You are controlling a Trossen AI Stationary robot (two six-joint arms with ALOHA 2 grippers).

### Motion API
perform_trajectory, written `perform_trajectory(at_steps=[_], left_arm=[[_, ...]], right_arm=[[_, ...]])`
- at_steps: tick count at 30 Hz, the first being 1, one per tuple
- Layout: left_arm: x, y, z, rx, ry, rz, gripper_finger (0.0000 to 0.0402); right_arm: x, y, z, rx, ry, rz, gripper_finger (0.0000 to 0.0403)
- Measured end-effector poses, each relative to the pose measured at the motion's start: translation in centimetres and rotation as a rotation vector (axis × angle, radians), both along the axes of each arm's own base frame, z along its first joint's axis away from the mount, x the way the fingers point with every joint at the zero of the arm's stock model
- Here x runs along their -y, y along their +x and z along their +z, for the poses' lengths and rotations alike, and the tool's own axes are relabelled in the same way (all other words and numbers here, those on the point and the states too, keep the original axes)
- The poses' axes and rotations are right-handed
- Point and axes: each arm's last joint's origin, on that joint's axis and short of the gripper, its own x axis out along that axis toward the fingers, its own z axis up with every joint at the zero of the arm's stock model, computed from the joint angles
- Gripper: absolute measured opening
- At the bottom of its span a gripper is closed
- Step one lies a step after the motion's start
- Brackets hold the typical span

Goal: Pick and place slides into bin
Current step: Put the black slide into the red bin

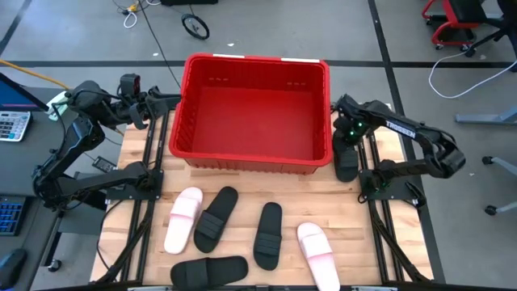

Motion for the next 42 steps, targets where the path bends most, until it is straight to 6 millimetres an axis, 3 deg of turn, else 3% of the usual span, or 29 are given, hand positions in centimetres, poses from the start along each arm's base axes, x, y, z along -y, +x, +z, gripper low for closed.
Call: perform_trajectory(at_steps=[6, 20, 26, 33, 42], left_arm=[[0.0, 0.0, 0.0, 0.006, -0.025, -0.005, 0.0107], [0.0, 0.0, 0.0, 0.005, -0.025, -0.005, 0.0107], [0.0, 0.0, 0.0, 0.005, -0.025, -0.004, 0.0107], [0.0, 0.0, 0.0, 0.005, -0.025, -0.005, 0.0107], [0.0, 0.0, 0.0, 0.006, -0.025, -0.004, 0.0107]], right_arm=[[-0.2, -0.2, -1.7, -0.05, 0.048, 0.021, 0.021], [-0.2, -1.2, -1.0, -0.088, -0.024, -0.024, 0.0211], [-0.1, -1.4, -1.2, -0.024, 0.043, -0.046, 0.0211], [-1.4, -1.5, -1.0, 0.075, 0.256, -0.003, 0.0211], [-1.4, -1.7, -1.1, 0.026, 0.239, 0.013, 0.021]])
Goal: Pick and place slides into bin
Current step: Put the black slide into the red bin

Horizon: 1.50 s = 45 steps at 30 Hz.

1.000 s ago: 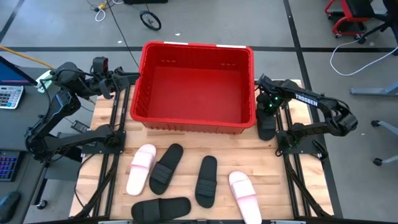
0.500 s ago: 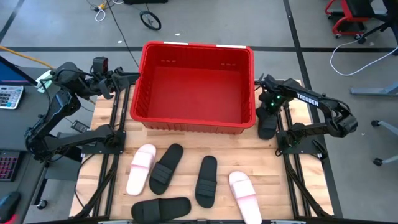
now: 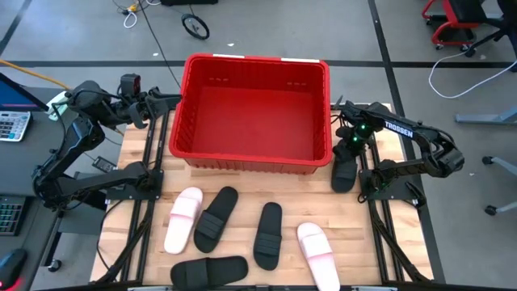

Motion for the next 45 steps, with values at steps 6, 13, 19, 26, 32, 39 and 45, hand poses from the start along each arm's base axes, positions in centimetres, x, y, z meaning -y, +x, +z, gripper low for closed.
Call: perform_trajectory(at_steps=[6, 13, 19, 26, 32, 39, 45], left_arm=[[0.0, 0.0, 0.0, 0.0, 0.0, 0.0, 0.0107], [0.0, 0.0, 0.0, 0.0, 0.001, 0.0, 0.0107], [0.0, 0.0, 0.0, -0.001, 0.002, 0.0, 0.0107], [0.0, 0.0, 0.0, -0.001, 0.002, 0.001, 0.0107], [0.0, 0.0, 0.0, -0.001, 0.002, 0.001, 0.0107], [0.0, 0.0, 0.0, -0.001, 0.002, 0.001, 0.0107], [0.0, 0.0, 0.0, -0.002, 0.002, 0.001, 0.0107]], right_arm=[[0.1, -0.1, 0.0, -0.037, -0.021, -0.004, 0.021], [-1.2, -0.5, -1.7, -0.008, 0.082, -0.016, 0.021], [-1.9, -0.3, -2.0, -0.007, 0.106, 0.0, 0.021], [-2.5, 0.5, -1.9, 0.07, 0.165, 0.017, 0.0194], [-2.9, 1.5, -1.9, 0.122, 0.151, 0.073, 0.0139], [-3.3, 2.6, -2.0, 0.147, 0.118, 0.125, 0.0025], [-4.0, 2.7, -1.9, 0.1, 0.16, 0.115, 0.0014]])
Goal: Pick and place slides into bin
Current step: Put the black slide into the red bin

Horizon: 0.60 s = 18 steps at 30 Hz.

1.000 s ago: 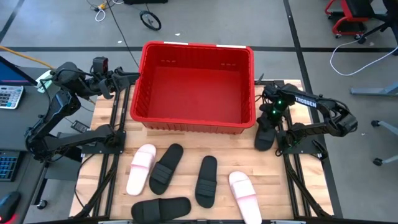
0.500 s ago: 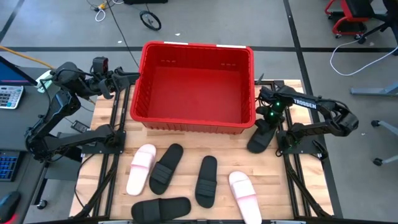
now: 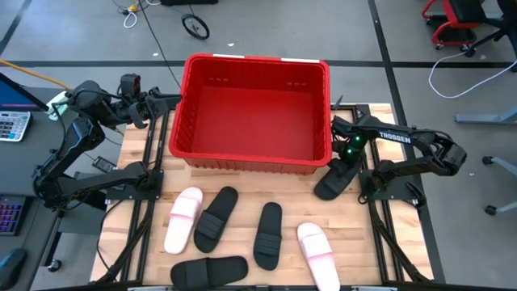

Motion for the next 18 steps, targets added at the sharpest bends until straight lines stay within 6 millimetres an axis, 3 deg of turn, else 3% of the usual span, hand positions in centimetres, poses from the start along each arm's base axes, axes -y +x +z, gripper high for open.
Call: perform_trajectory(at_steps=[4, 8, 18], left_arm=[[0.0, 0.0, 0.0, -0.004, -0.003, 0.0, 0.0107], [0.0, 0.0, -0.1, -0.004, -0.003, 0.0, 0.0107], [0.0, 0.0, -0.1, -0.004, -0.003, 0.0, 0.0107]], right_arm=[[-0.5, -0.5, 0.9, -0.059, 0.053, -0.019, 0.0007], [-0.6, -0.8, 2.9, -0.076, -0.008, -0.016, 0.0006], [-1.9, -3.0, 12.4, -0.06, -0.285, -0.093, 0.0004]])
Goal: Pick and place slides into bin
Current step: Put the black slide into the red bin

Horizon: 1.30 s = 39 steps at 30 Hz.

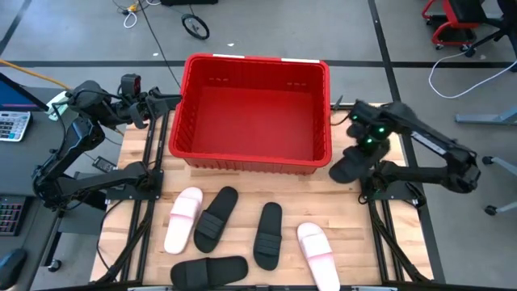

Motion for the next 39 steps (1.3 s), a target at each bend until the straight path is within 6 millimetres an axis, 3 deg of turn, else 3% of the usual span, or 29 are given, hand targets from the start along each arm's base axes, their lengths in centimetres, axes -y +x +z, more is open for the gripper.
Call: perform_trajectory(at_steps=[9, 15, 19, 22, 27, 34, 39], left_arm=[[0.0, 0.0, 0.0, 0.001, -0.003, 0.0, 0.0107], [0.0, 0.0, 0.0, 0.001, -0.002, 0.0, 0.0107], [0.0, 0.0, 0.0, 0.001, -0.001, 0.0, 0.0107], [0.0, 0.0, 0.0, -0.001, 0.011, 0.008, 0.0107], [-0.2, 0.1, 0.0, -0.004, 0.015, 0.045, 0.0107], [-0.5, 0.5, -0.2, -0.018, 0.005, 0.045, 0.0107], [-0.5, 0.5, -0.2, -0.018, 0.004, 0.045, 0.0107]], right_arm=[[-2.2, -2.7, 9.1, 0.278, -0.347, -0.053, 0.0002], [-3.2, -4.1, 15.4, 0.551, -0.649, -0.089, 0.0002], [-2.8, -3.7, 18.9, 0.78, -0.861, -0.119, 0.0002], [-1.6, -2.4, 20.3, 0.916, -0.926, -0.129, 0.0002], [2.2, 3.0, 18.8, 0.93, -0.776, -0.061, 0.0003], [8.3, 13.9, 13.6, 0.861, -0.672, -0.051, 0.0002], [11.6, 19.3, 10.2, 0.882, -0.635, -0.109, 0.0002]])
